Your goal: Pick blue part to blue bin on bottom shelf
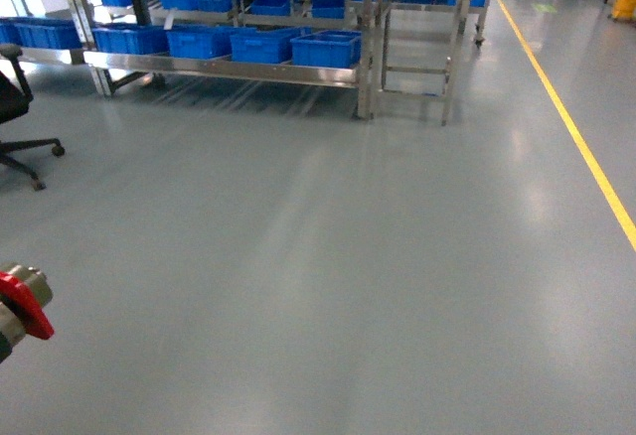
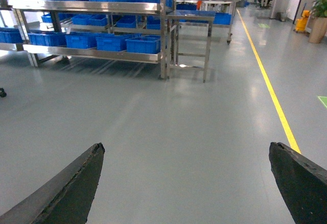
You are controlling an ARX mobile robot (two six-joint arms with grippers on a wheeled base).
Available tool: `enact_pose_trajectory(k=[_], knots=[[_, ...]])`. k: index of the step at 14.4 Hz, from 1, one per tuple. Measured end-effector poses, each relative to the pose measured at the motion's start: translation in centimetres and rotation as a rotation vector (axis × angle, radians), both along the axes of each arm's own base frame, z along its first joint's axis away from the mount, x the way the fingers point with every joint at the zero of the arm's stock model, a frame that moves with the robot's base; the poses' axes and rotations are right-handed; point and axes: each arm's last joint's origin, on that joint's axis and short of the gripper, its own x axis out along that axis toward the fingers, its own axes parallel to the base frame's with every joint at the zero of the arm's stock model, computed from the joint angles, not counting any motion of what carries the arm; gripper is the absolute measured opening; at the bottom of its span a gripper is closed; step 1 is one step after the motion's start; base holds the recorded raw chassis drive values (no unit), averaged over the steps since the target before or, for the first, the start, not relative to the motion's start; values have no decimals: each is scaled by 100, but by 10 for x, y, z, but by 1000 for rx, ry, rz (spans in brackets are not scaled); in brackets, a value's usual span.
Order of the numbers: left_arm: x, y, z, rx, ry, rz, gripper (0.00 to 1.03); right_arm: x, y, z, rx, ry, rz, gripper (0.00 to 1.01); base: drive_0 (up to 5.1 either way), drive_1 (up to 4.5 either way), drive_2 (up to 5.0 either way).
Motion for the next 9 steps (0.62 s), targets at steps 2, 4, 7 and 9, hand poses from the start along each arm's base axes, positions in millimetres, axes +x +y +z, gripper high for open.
enact_pose_trajectory(k=[2,4,7,9], knots=[[0,0,0,0,0,0,44,0,0,0,0,0,0,98,-160,-160,-160],[0,0,0,0,0,0,44,0,0,0,0,0,0,98,-160,-160,-160],[0,0,0,0,0,0,44,0,0,0,0,0,0,98,-160,-160,-160],[0,0,0,0,0,0,44,0,0,0,0,0,0,98,-131,-131,-131]])
